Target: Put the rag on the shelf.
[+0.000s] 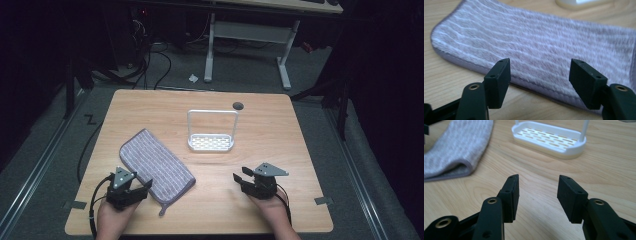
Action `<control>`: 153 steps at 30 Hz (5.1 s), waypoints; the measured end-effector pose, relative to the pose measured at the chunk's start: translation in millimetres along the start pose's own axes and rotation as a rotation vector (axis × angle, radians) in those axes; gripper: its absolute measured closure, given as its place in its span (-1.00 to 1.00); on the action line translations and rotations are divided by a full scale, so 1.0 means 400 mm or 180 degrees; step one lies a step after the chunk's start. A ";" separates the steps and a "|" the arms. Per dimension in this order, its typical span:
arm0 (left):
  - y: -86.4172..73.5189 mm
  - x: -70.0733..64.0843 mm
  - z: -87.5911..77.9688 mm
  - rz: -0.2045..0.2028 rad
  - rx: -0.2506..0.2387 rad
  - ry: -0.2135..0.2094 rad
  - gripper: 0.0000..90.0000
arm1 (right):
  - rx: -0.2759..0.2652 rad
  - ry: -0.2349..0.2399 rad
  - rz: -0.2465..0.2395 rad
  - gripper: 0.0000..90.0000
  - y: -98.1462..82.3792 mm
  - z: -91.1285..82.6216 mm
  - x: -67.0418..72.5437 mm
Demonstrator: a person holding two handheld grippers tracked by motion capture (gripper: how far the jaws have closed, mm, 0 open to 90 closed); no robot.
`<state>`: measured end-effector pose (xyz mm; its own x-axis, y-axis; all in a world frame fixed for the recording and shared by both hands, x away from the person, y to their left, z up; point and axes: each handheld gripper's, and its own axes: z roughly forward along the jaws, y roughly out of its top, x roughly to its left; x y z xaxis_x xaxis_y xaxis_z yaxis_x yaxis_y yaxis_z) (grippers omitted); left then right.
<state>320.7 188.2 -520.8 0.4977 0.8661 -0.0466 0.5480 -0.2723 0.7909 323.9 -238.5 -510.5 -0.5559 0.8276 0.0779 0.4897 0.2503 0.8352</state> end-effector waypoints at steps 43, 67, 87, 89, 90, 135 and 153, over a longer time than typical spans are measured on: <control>0.003 -0.261 0.028 0.0591 0.0293 -0.1042 0.57 | 0.0338 0.0655 -0.0603 0.98 0.104 0.180 0.189; 0.021 -0.150 0.024 0.0058 0.0057 -0.0912 0.58 | 0.0546 0.0472 -0.0510 0.94 0.053 0.185 0.203; 0.063 -0.172 0.089 -0.0074 -0.0109 -0.1172 0.08 | 0.0500 0.0382 -0.0285 0.75 -0.056 0.009 0.147; 0.075 -0.173 0.108 -0.0050 -0.0093 -0.1078 0.06 | 0.0439 0.0320 -0.0278 0.59 -0.054 0.012 0.148; 0.080 -0.177 0.123 -0.0039 -0.0063 -0.1068 0.06 | 0.0429 0.0295 -0.0273 0.56 -0.055 0.014 0.147; 0.087 -0.239 0.085 0.0214 -0.0572 -0.0858 0.76 | -0.0252 -0.0296 -0.0206 0.87 0.018 0.033 0.161; 0.208 -0.265 -0.033 0.0363 -0.1167 -0.0774 0.78 | -0.1002 -0.0378 -0.0369 0.88 0.142 -0.073 0.176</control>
<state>304.4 79.3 -442.1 0.7086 0.7036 -0.0539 0.2280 -0.1560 0.9611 293.1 -180.7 -441.8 -0.5046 0.8600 -0.0756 0.1867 0.1942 0.9630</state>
